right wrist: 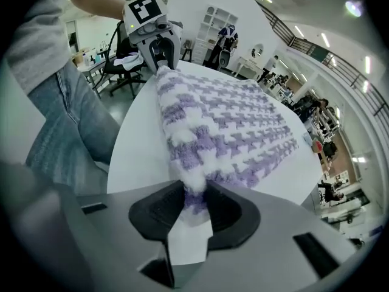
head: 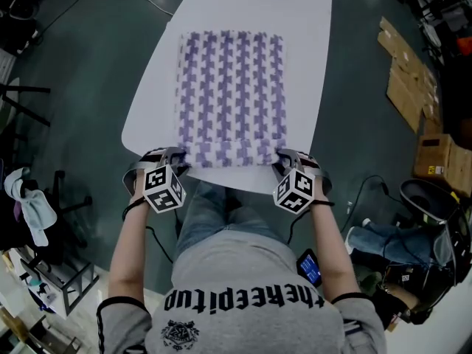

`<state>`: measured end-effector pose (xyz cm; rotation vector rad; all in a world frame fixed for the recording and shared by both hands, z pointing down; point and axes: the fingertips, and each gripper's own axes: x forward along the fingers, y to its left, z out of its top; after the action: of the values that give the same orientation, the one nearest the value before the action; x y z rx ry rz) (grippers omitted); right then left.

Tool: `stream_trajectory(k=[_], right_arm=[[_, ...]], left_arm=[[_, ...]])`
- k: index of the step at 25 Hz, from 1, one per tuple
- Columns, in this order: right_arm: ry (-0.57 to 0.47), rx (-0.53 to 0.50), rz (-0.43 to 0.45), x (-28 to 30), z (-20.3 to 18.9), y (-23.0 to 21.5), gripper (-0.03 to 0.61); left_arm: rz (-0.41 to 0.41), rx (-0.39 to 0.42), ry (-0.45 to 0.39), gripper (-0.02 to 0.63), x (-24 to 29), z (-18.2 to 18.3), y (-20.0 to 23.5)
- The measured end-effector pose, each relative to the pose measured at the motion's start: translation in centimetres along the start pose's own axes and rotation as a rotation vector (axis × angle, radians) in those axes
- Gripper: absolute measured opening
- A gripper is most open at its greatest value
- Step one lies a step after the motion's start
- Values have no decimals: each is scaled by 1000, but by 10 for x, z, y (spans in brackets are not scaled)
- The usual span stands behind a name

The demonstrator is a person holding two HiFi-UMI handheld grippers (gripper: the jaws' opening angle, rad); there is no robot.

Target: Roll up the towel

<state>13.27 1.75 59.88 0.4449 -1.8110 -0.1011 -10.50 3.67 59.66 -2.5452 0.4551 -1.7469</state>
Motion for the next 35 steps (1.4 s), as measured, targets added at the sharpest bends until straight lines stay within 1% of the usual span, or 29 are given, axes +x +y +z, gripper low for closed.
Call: stream_trajectory(k=[2,3,5,7,10,14,17,21,24,26,29,35], right_arm=[[-3,6,0,0,0,-1,84],[-5,10,2,-1,-2,-2,72],[-9,18,9,-4,-8,-2,67],[-14,28,18,-8,-10,-2,69],[-19,43,49,-15,-9,-7,69],[-18,66,120,-20,-8,-13,69],[-15,96,169,-22,-7,-8,69],[-17,145,211,-23,-6,-3,71],[-40,200,242,-23,-1,-12,71],[-59,231,246,-27,3,-21,71],[-78,257,233,-27,7,-35,71],[-91,271,173,-19,13,-65,71]], left_arm=[[4,-10,-6,115,0,1,4],[0,-13,-9,95,1,3,4],[-16,-10,-13,78,2,9,1],[-49,-7,-19,77,-1,12,-4],[-123,-9,-36,77,-8,16,-4],[-221,-14,-49,77,-13,19,0],[-262,-26,-48,77,-14,18,0],[-283,-42,-48,81,-16,16,-5],[-308,-52,-63,83,-16,16,4],[-321,-64,-76,83,-18,16,11],[-321,-73,-85,83,-17,18,26],[-301,-58,-76,84,-5,23,58]])
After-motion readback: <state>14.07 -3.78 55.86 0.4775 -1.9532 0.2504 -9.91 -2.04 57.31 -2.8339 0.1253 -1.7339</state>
